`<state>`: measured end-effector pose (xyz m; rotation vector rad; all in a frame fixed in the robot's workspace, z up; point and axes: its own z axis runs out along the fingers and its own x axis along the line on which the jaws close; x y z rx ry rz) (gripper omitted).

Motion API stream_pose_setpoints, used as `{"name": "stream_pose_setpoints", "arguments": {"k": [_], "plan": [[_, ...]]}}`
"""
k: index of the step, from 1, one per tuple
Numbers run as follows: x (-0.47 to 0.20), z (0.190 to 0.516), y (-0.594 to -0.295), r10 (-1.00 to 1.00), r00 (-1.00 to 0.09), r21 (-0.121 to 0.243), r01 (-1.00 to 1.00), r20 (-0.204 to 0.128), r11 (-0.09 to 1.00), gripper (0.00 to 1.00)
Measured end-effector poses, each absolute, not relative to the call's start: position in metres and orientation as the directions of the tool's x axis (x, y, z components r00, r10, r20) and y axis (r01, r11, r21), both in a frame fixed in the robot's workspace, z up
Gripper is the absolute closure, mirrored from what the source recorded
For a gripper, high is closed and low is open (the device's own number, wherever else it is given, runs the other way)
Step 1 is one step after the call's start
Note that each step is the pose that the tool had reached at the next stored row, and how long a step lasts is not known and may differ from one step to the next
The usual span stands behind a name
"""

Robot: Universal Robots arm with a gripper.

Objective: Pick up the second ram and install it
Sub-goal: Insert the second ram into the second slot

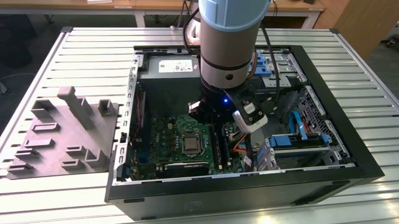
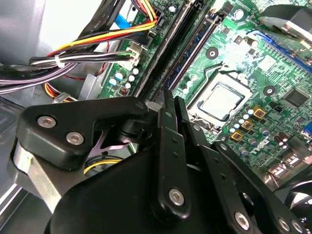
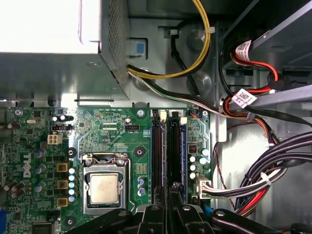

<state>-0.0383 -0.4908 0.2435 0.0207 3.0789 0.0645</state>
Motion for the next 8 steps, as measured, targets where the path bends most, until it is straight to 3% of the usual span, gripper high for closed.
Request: {"name": "stream_pose_setpoints", "arguments": {"k": [8], "plan": [[-0.0383, 0.2436, -0.4908, 0.015, -0.998, 0.042, 0.012, -0.062, 0.999, 0.82]]}}
